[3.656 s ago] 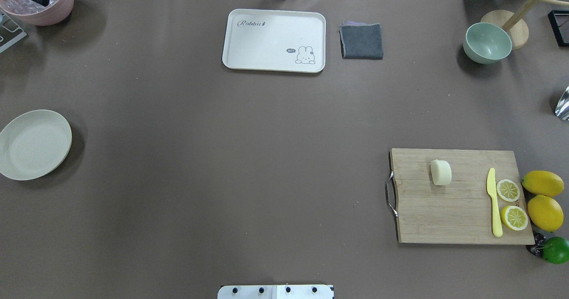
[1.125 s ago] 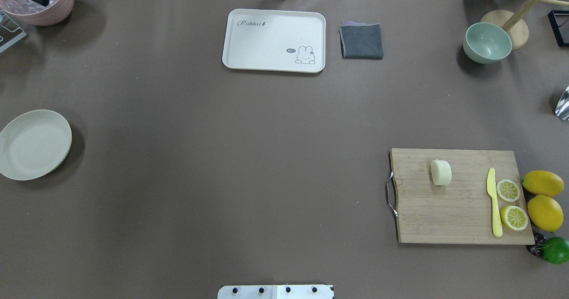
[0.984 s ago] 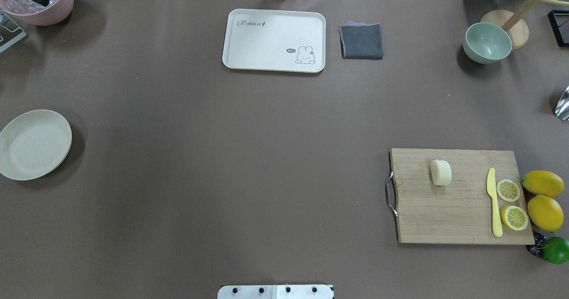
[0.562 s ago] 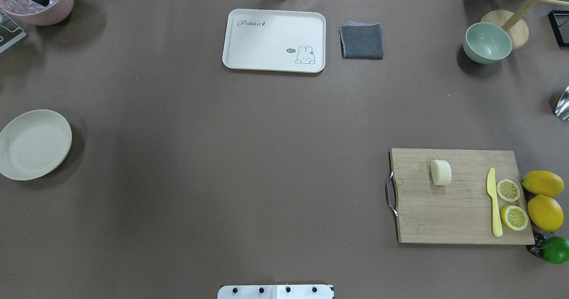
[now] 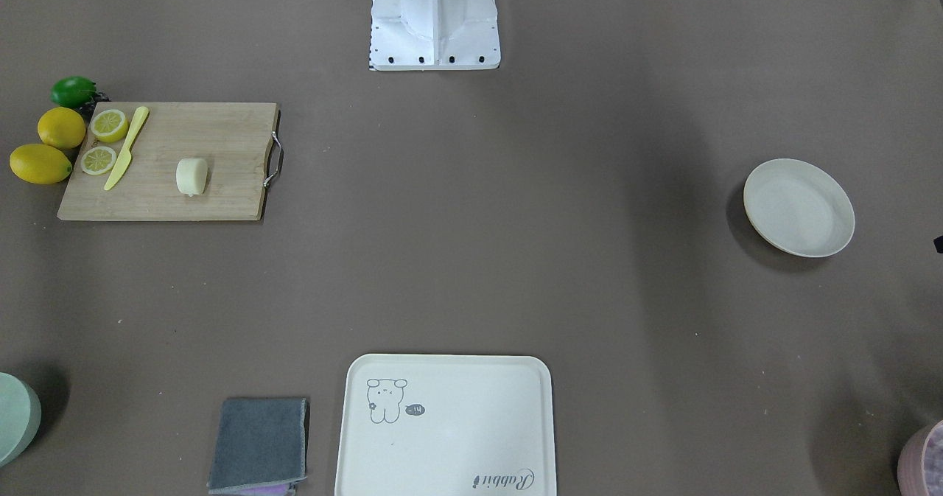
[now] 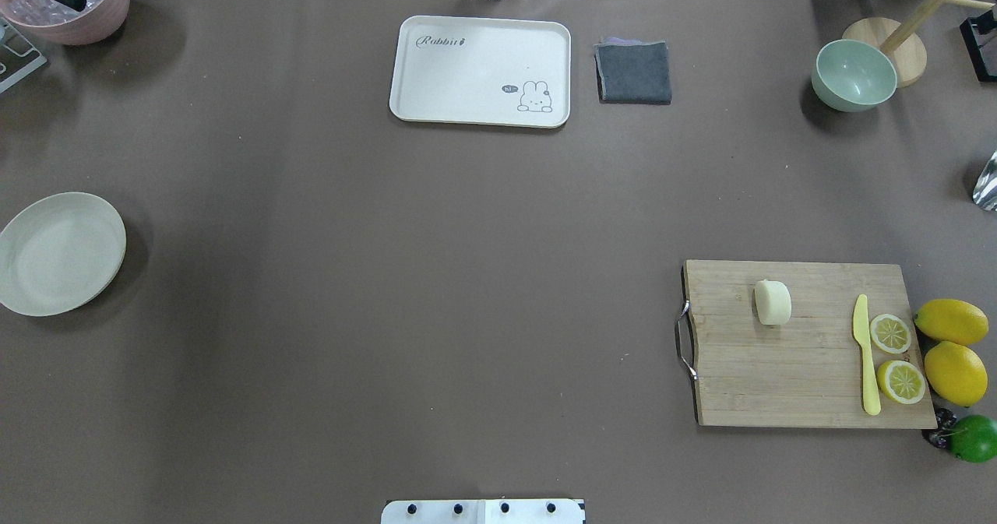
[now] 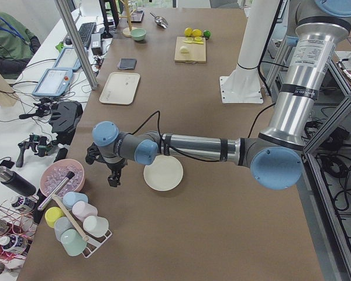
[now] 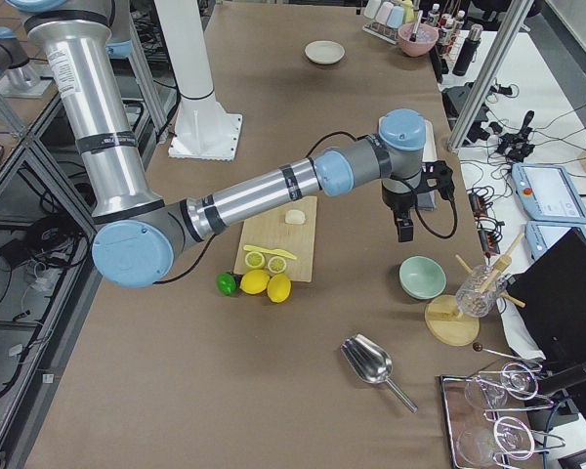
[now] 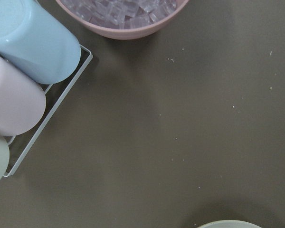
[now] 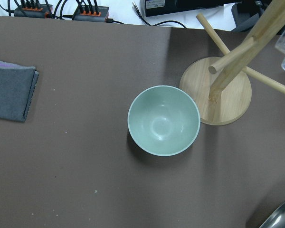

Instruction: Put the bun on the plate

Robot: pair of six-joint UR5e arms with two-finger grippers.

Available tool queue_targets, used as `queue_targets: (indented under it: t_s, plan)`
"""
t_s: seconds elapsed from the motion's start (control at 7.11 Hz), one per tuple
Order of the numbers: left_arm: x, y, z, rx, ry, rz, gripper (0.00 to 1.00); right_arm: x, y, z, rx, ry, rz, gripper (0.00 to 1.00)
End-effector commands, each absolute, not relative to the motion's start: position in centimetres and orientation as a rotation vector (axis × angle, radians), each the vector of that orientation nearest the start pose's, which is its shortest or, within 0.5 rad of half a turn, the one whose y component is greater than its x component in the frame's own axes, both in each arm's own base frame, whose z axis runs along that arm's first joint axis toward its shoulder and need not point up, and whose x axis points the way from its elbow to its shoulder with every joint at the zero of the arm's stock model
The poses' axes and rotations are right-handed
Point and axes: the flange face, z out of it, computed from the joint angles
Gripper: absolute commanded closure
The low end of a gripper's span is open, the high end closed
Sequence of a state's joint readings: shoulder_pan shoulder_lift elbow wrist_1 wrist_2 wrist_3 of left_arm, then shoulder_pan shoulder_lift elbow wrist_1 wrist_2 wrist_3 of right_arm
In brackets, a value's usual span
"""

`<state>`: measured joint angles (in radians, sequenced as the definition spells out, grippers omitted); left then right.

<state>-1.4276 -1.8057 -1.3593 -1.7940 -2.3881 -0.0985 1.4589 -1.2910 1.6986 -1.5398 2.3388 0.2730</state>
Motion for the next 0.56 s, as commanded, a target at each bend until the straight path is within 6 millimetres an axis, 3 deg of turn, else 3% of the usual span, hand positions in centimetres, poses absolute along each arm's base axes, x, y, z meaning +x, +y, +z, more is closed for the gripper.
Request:
queue_targets:
  t_s: [0.0, 0.14, 0.42]
  plan:
    - [5.8, -57.9, 63.8, 0.122, 0.840, 0.209, 0.02, -1.1, -60.2, 43.2, 0.270, -0.823, -0.035, 0.00]
    - [6.4, -57.0, 65.0, 0.144, 0.843, 0.235, 0.03, -1.1, -60.3, 43.1, 0.273, -0.821, -0.037, 0.00]
    - [11.0, -56.4, 64.8, 0.139, 0.849, 0.322, 0.03, -1.5, -60.4, 42.9, 0.284, -0.789, -0.039, 0.00]
